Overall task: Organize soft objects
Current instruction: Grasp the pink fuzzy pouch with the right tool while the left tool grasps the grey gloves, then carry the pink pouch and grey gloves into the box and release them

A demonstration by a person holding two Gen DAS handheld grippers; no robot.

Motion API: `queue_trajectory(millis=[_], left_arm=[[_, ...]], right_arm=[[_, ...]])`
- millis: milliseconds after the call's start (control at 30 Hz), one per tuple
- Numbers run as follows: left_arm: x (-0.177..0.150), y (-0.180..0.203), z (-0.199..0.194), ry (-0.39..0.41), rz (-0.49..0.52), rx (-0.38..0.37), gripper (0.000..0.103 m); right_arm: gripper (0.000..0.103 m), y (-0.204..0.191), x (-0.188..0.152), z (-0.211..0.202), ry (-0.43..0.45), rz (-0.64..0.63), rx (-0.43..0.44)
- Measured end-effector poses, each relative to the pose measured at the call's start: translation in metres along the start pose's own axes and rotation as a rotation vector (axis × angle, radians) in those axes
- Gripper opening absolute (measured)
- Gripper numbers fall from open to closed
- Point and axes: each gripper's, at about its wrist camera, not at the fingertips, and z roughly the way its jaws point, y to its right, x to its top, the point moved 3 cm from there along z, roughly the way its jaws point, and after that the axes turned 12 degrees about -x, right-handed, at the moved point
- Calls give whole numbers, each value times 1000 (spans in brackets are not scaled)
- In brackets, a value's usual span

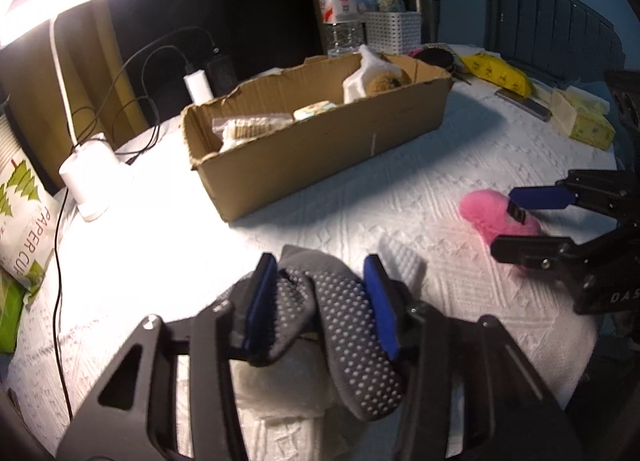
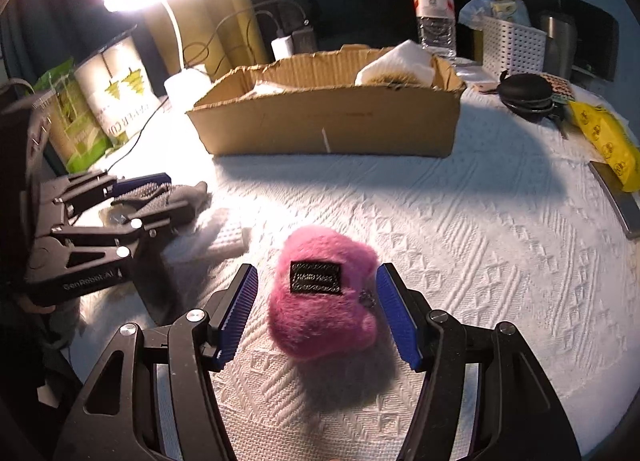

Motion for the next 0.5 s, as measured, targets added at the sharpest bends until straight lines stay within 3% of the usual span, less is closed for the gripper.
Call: queue_trajectory(millis=[33,100,167,300,333,500], left_arm=[[1,1,-1,5,4,-8,41],[2,2,-2,8,6,-23,37],[3,0,-4,18,-3,-40,32],[4,-9,-10,32,-36,-54,30],[4,-11,-12,34,-42,-56,21],[7,-28,-29,76,-105,-77,20]], right_arm=[[64,-1,0,1,-4,-6,-3],[48,-2,-1,1,-9,-18,-3],[47,-1,-1,1,-12,-24,-11],[45,0,0,-2,-2,-25,-12],[44,0,0,-3,1,-24,-12],[44,2,6,-9,23,-21,-19]])
